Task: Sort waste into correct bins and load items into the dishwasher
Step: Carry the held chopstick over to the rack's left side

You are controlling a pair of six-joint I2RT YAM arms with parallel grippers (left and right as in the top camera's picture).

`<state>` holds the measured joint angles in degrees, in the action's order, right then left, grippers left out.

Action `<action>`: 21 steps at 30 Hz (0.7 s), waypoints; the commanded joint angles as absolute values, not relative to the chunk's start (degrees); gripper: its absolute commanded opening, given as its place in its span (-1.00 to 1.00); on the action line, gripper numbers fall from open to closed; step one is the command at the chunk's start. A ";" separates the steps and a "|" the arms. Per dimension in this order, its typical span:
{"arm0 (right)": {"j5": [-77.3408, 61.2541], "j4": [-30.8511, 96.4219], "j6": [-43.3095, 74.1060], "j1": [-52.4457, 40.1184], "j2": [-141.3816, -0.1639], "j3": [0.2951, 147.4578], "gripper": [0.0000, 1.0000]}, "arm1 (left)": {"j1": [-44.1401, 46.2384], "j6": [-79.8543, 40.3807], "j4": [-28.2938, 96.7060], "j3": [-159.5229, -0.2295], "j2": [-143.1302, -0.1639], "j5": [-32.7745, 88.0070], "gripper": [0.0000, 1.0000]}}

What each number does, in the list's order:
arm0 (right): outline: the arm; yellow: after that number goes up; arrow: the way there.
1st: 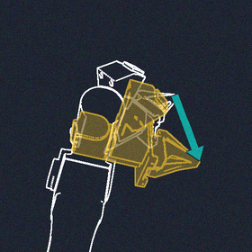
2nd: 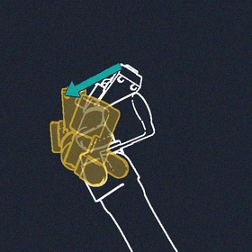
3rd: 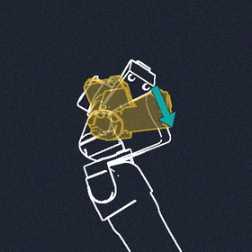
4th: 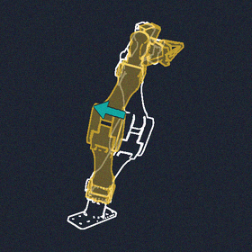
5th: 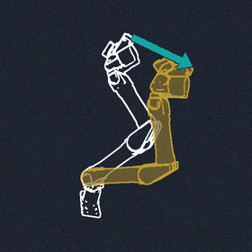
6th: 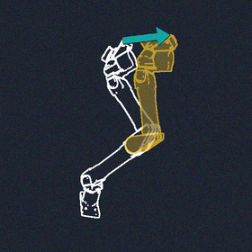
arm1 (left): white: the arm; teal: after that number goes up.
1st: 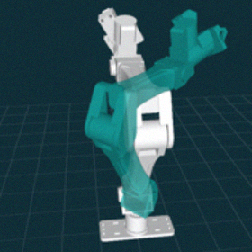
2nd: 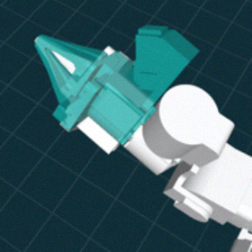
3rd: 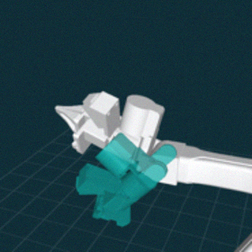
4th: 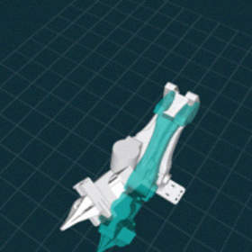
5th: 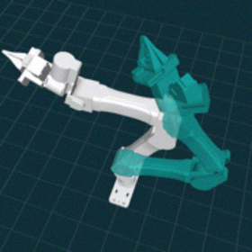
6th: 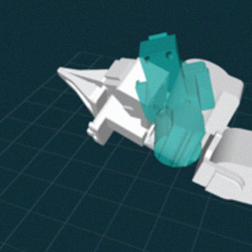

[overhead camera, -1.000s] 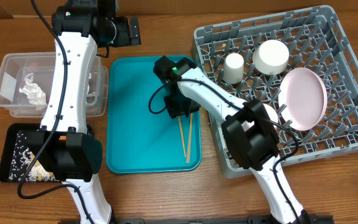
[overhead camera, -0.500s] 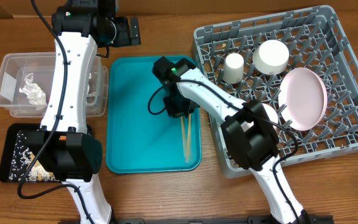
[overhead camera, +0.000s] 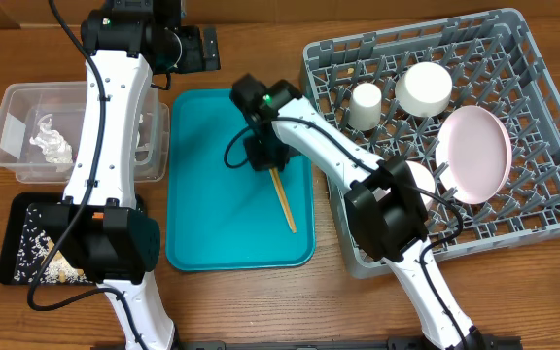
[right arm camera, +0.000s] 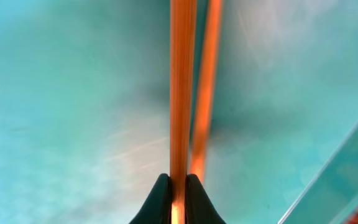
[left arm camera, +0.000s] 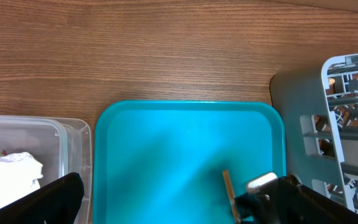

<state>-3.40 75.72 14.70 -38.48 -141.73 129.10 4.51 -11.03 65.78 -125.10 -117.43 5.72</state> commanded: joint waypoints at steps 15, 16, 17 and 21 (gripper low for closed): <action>-5.67 95.96 1.83 -16.82 -140.27 150.76 -0.92 | 4.89 -11.40 65.82 -124.86 -116.90 5.37 1.00; -5.65 95.96 1.17 -15.88 -140.27 150.74 -0.92 | 4.89 -11.40 65.82 -124.86 -116.90 5.37 1.00; -5.67 95.94 0.54 -14.98 -140.27 150.71 -0.92 | 4.89 -11.40 65.82 -124.86 -116.90 5.37 1.00; -5.72 96.44 -1.61 -13.08 -140.27 150.71 -0.92 | 4.89 -11.40 65.82 -124.86 -116.90 5.37 1.00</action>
<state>-5.52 96.09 1.63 -12.93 -141.75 149.99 4.51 -11.03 65.78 -125.10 -117.43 5.72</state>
